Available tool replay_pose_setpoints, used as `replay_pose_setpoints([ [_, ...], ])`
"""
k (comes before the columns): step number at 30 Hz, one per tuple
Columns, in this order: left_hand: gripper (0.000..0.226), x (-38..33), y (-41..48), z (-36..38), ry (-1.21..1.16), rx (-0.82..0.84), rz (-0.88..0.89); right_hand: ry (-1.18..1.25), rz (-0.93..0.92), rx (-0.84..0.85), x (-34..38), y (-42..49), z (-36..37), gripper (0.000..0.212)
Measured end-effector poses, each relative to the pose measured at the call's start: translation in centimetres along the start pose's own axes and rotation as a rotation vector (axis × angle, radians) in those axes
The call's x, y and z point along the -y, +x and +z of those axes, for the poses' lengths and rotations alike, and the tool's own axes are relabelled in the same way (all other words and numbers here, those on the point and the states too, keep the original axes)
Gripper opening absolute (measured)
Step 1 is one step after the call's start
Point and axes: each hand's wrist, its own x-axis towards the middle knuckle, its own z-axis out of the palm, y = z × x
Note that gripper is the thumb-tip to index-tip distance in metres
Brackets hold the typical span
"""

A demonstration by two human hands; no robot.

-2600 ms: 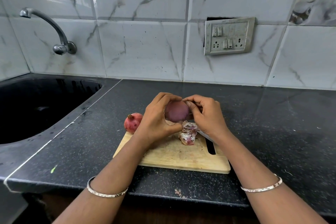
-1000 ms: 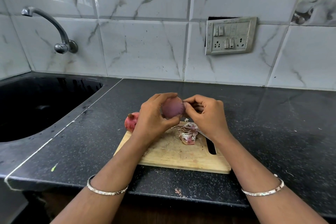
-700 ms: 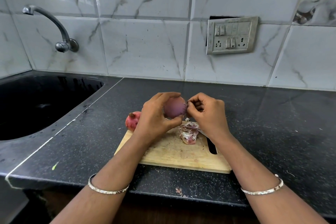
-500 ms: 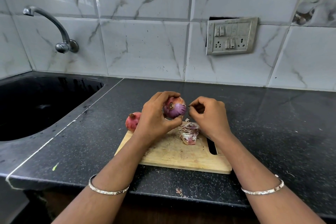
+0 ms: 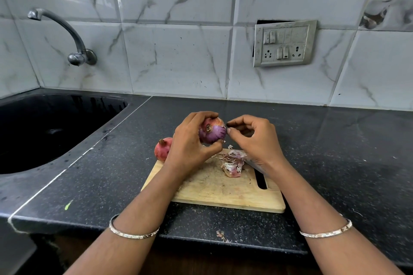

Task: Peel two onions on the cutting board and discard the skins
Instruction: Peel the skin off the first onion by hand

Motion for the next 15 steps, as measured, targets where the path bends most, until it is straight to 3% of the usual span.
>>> replay_pose_setpoints([
  [15,0.056,0.06,-0.01,-0.27,0.018,-0.020,0.000,0.138,0.002,0.044,-0.58,0.16,-0.12,0.008],
])
